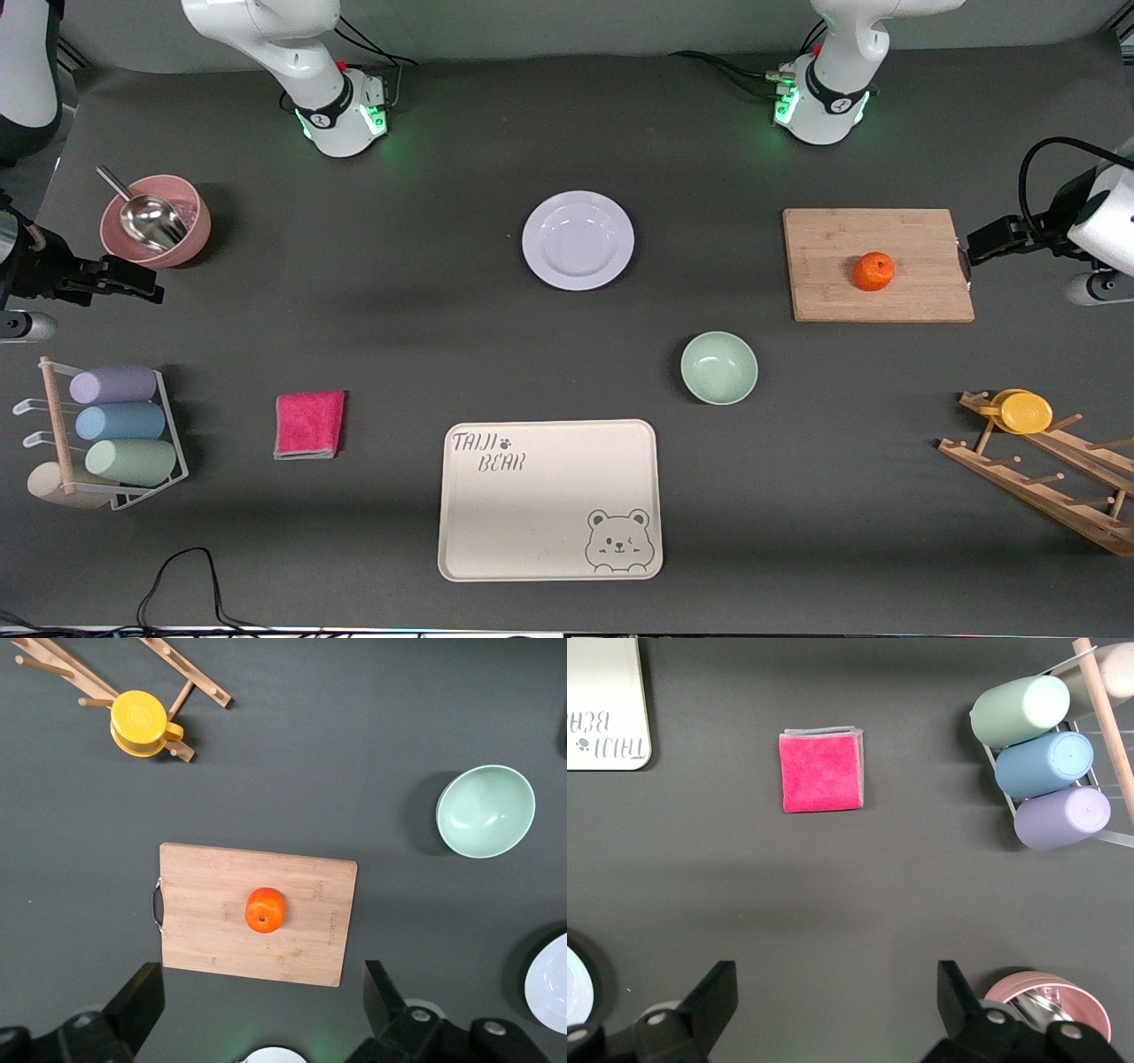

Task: Place orange and plate with both arms
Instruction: 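Reach the left gripper to the orange while the right gripper reaches the plate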

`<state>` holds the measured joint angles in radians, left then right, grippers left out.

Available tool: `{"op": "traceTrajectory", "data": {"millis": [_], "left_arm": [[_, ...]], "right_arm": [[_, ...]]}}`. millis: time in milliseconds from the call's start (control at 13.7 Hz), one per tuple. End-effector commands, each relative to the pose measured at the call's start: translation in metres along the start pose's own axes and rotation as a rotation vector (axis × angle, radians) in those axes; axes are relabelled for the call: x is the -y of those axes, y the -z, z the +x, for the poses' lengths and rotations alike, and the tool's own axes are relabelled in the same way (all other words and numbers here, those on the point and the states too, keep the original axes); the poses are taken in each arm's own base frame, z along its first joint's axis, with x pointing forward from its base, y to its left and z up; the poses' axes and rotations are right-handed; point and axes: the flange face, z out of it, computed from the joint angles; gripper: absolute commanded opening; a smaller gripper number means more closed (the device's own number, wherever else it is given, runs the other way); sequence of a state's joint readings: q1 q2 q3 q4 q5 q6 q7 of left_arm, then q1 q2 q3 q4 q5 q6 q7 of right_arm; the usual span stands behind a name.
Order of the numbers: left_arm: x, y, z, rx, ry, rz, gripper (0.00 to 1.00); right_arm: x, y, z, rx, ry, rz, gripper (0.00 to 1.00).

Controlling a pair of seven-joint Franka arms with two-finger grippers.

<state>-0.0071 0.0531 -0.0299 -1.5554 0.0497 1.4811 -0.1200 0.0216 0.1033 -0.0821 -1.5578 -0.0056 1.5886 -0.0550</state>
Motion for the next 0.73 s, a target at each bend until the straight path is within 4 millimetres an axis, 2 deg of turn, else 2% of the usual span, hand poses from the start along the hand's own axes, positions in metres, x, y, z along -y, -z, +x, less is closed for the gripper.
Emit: {"op": "traceTrajectory", "data": {"millis": [0, 659], "left_arm": [[0.000, 0.009, -0.005, 0.007, -0.012, 0.003, 1.00], [-0.010, 0.010, -0.005, 0.006, -0.014, 0.007, 1.00]], "right_arm": [[0.001, 0.003, -0.007, -0.005, -0.020, -0.004, 1.00], [0.001, 0.002, -0.007, -0.002, -0.021, -0.004, 1.00]]}}
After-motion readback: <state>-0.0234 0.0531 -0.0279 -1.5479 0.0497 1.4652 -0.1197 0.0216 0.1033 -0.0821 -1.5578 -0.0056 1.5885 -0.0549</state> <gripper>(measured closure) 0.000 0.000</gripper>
